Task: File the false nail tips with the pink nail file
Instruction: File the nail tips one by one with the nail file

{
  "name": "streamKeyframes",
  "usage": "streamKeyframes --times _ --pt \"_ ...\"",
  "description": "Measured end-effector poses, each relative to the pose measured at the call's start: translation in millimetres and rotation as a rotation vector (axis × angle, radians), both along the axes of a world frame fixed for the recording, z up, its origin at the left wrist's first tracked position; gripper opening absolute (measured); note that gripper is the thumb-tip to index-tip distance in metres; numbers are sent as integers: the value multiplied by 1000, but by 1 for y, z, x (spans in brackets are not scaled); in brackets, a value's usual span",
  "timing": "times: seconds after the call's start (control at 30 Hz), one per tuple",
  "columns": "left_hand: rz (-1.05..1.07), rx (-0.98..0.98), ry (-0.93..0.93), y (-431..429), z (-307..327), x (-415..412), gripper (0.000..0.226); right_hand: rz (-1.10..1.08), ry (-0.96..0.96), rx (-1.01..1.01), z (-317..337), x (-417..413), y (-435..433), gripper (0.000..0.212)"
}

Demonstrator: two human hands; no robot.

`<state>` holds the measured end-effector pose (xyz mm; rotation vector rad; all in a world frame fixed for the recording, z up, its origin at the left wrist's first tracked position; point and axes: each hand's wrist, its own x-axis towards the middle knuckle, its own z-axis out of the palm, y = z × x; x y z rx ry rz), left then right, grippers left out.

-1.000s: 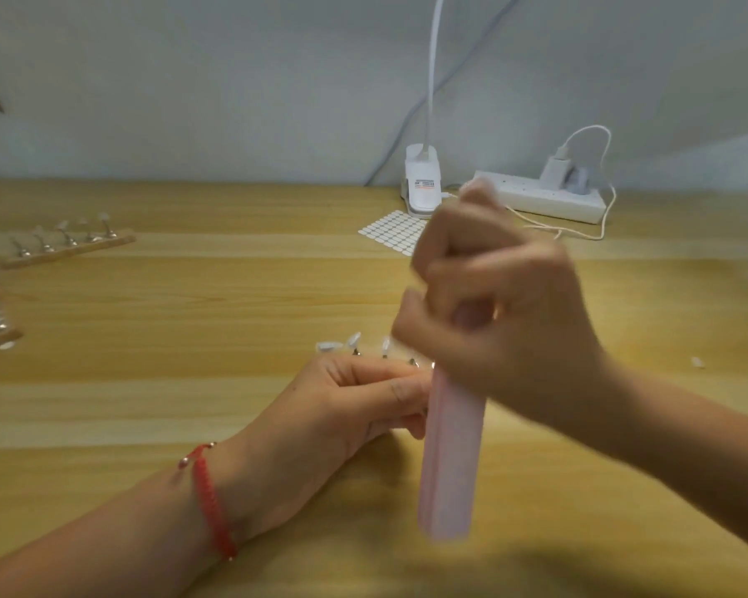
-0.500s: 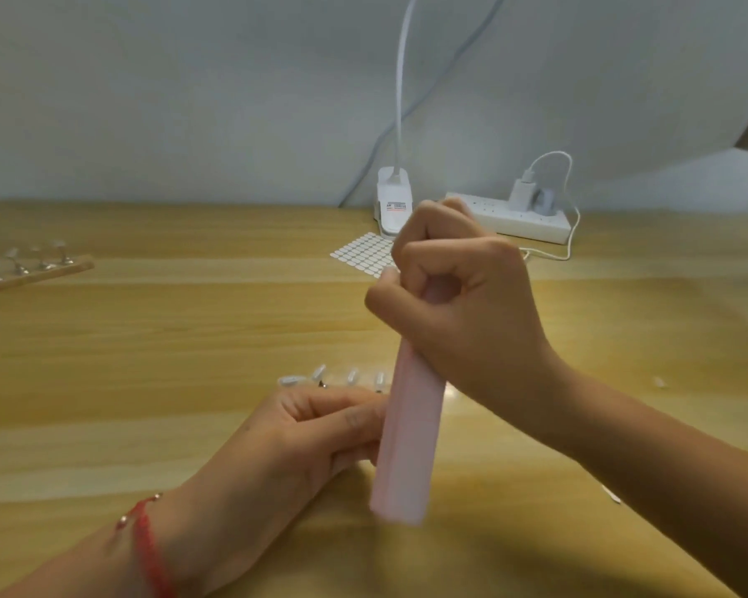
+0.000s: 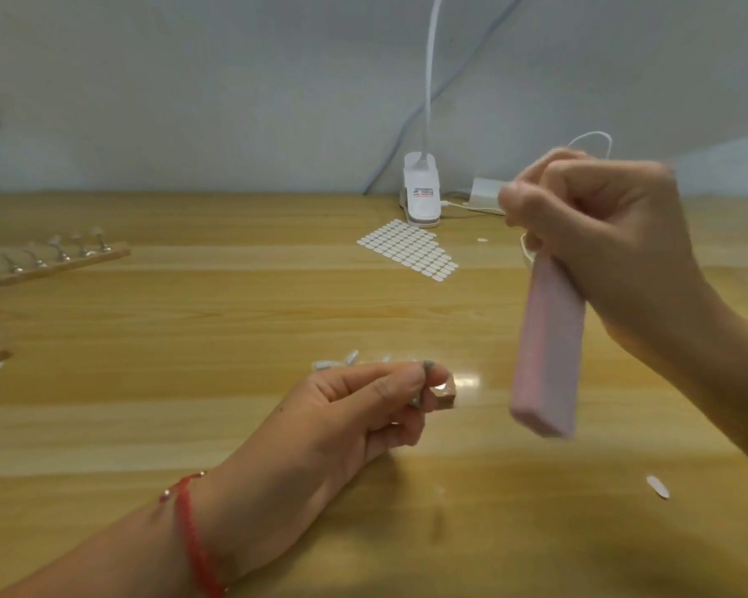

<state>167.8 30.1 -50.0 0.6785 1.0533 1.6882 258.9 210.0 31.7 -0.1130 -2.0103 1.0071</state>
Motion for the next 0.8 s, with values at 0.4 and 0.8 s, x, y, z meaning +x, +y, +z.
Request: streamKeyframes --times 0.4,0.8 --pt "71 -40 -79 -1 7 -5 14 375 -658 424 -35 58 -33 22" --pt "37 -18 -55 -3 8 -3 19 399 -805 554 -52 47 -61 12"
